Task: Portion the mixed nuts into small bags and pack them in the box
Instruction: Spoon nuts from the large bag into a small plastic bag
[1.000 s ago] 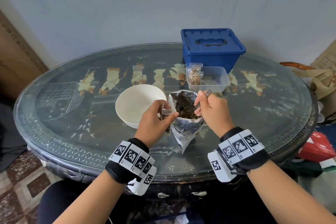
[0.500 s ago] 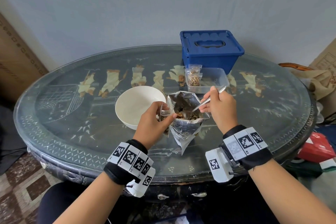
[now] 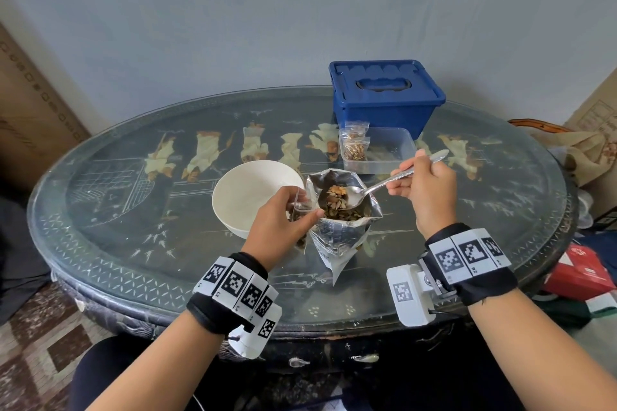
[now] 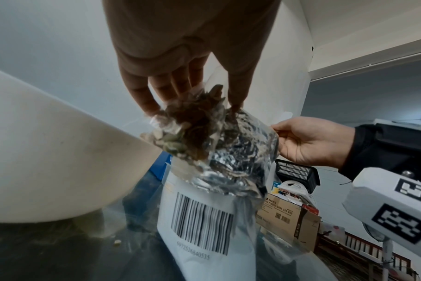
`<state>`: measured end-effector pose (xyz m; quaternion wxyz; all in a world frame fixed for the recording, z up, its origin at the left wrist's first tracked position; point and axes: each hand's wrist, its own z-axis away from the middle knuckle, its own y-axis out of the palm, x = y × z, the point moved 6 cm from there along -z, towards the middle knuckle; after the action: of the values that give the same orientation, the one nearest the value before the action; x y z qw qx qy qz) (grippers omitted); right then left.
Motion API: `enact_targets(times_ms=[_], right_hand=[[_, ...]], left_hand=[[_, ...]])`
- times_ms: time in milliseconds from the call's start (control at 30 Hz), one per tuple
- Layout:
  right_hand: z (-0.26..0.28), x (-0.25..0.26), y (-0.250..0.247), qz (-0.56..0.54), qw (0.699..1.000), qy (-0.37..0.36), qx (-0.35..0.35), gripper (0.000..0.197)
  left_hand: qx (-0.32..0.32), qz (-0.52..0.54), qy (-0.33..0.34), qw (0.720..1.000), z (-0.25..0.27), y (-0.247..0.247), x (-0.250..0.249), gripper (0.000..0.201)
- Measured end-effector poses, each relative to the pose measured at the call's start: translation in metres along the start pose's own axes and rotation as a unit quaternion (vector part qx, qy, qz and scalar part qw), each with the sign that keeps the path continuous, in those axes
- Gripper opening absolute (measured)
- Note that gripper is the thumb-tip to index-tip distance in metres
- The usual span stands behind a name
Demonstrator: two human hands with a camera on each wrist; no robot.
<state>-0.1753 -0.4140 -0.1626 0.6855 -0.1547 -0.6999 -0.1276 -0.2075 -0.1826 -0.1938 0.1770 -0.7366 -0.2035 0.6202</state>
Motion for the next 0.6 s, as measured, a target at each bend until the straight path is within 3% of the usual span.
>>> enact_targets(times_ms=[300,433,600], right_hand=[[-0.006,0.035,-0.011,-0.053,0.998,-0.042,-0.019,0.041],[-0.004,0.052,-0.005,-0.065,0.996,-0.059,0.003,0.04],[-0.002,0.06,0.004,-0.039,0.995,-0.081,0.033,0.041]], left_hand=[[0.063,-0.111,0.051,0.991,-0.026,-0.01,-0.033,0.046],[0.128,-0.127,0.053,0.982,-0.034,-0.002,-0.044,0.048],[0.144,-0.148,0.056,0.977,-0.038,0.002,-0.051,0.049]])
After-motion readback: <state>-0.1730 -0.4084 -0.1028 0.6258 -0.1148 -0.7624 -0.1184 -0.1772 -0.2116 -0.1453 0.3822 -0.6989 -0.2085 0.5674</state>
